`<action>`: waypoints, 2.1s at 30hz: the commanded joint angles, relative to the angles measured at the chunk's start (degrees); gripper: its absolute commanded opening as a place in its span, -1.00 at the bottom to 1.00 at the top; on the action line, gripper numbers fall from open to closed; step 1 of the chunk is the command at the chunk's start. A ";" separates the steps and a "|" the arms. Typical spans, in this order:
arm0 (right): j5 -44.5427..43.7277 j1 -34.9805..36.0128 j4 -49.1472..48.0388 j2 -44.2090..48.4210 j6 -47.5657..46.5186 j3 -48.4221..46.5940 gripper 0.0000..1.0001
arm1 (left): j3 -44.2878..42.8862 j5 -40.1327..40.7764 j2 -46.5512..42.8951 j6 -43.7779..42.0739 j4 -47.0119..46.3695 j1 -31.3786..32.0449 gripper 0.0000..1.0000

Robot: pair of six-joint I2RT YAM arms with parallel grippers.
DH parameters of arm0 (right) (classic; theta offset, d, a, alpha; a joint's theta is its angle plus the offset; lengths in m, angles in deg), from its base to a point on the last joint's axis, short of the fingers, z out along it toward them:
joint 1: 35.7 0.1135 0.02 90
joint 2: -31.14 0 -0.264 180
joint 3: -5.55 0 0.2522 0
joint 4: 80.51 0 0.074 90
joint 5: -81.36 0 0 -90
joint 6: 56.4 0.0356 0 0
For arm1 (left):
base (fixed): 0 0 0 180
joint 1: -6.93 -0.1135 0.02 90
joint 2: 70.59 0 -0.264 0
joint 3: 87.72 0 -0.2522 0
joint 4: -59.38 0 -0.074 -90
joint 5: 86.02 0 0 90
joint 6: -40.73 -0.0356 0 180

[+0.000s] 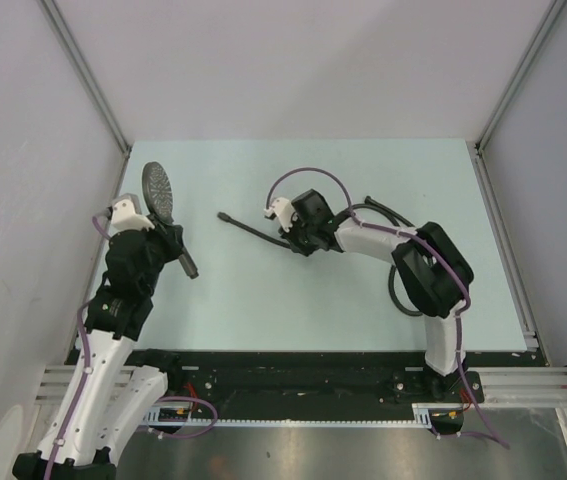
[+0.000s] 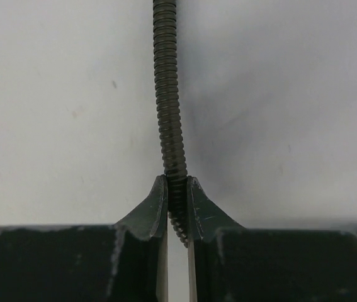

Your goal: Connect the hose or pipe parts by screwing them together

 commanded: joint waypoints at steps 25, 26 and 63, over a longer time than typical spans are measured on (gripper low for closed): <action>-5.92 0.14 -29.09 10.05 21.23 10.31 0.39 | 0.59 -11.77 7.83 6.57 -8.66 -5.67 -0.99; -7.68 0.23 -28.67 7.49 23.33 5.51 0.40 | 0.77 -12.55 7.83 6.57 -8.92 -5.75 -0.99; -20.70 5.41 -12.42 -22.15 30.99 -26.35 -0.14 | 1.48 -15.28 7.12 7.71 -9.19 -6.46 -1.00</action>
